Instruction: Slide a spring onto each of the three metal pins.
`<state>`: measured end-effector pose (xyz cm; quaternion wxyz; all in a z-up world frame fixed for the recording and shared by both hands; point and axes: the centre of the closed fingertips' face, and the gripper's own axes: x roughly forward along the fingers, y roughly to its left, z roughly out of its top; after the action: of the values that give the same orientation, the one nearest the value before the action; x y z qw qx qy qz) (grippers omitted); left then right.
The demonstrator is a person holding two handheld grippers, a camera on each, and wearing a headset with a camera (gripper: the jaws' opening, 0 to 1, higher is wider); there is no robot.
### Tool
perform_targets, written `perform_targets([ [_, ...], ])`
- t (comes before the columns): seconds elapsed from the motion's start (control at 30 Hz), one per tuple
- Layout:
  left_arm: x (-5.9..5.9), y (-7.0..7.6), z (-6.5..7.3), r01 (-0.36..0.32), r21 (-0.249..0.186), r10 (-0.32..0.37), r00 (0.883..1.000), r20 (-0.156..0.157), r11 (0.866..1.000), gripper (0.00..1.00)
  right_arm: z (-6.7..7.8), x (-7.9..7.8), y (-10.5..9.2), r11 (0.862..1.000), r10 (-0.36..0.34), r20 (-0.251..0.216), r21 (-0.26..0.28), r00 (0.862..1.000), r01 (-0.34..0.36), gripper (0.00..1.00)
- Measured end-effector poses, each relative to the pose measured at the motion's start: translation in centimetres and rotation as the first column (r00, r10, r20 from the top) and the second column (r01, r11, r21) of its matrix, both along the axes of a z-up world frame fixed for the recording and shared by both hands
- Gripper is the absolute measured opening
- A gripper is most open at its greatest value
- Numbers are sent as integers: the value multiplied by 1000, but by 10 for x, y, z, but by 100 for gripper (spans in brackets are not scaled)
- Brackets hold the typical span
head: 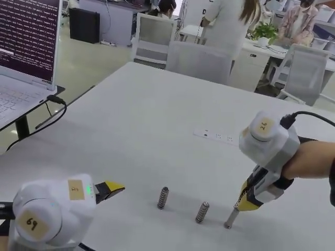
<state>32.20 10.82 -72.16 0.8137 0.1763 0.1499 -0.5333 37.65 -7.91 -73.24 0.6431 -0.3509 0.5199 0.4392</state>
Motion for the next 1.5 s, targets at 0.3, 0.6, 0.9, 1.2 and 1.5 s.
perform_targets([
  [0.3,0,0,0,3,-2,-3,1000,-4,1000,87,-2,0,0,1000,4,-2,-3,1000,-4,8],
  [0.6,0,1,0,4,0,-4,1000,-4,1000,87,-5,0,-1,1000,9,-5,-11,1000,-9,8],
  [0.9,0,1,-1,7,3,-7,1000,-6,1000,86,-11,0,0,1000,6,-13,-7,1000,-6,8],
  [1.2,-1,1,-1,9,5,-9,1000,-8,1000,85,-19,-1,1,1000,3,-20,-7,1000,-4,8],
  [1.5,-1,2,-1,8,7,-8,1000,-11,1000,85,-33,-4,3,1000,-5,-41,-5,999,4,9],
])
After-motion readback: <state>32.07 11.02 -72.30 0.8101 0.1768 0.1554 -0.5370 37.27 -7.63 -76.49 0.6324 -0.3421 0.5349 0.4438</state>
